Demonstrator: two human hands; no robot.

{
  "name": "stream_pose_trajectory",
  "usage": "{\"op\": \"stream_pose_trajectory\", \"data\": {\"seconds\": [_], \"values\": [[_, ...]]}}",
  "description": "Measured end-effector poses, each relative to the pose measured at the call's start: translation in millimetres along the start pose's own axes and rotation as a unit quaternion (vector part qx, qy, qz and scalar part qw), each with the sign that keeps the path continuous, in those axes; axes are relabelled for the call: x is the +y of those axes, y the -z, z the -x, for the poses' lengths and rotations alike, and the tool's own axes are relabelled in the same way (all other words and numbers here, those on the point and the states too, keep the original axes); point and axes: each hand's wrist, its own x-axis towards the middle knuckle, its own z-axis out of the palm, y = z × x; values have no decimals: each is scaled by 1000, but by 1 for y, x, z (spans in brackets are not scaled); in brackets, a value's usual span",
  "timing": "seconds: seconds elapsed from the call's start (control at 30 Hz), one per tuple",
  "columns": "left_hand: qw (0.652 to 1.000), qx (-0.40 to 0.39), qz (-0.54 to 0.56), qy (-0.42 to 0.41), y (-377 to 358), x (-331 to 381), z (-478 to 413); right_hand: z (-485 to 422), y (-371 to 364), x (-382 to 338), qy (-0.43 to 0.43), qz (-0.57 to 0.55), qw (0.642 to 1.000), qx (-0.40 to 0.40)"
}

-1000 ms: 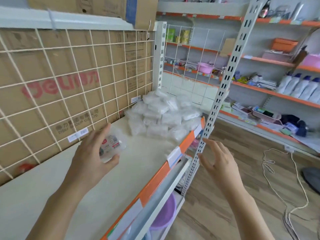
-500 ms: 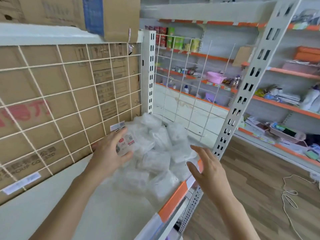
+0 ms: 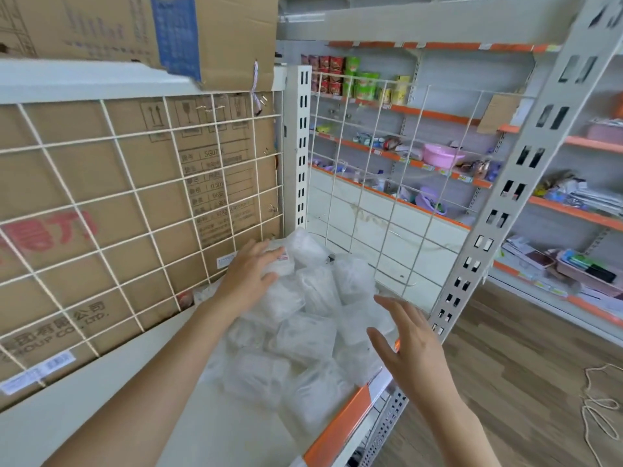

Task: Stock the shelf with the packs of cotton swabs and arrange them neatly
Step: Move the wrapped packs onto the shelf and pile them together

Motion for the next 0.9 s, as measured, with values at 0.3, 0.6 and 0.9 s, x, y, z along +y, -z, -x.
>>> {"op": "stream_pose_trajectory", "data": {"seconds": [0.3,0.6,0.9], "values": [[995,73,22,-69,36,-20,98,25,2,-18,-1,-6,1000,-3],[997,79,-20,13,90,-81,257,93,-7,-78,-17,-8,1000,-11],[983,151,-51,89,178,-122,426,174,-38,-181,37,-42,998,-43]]}}
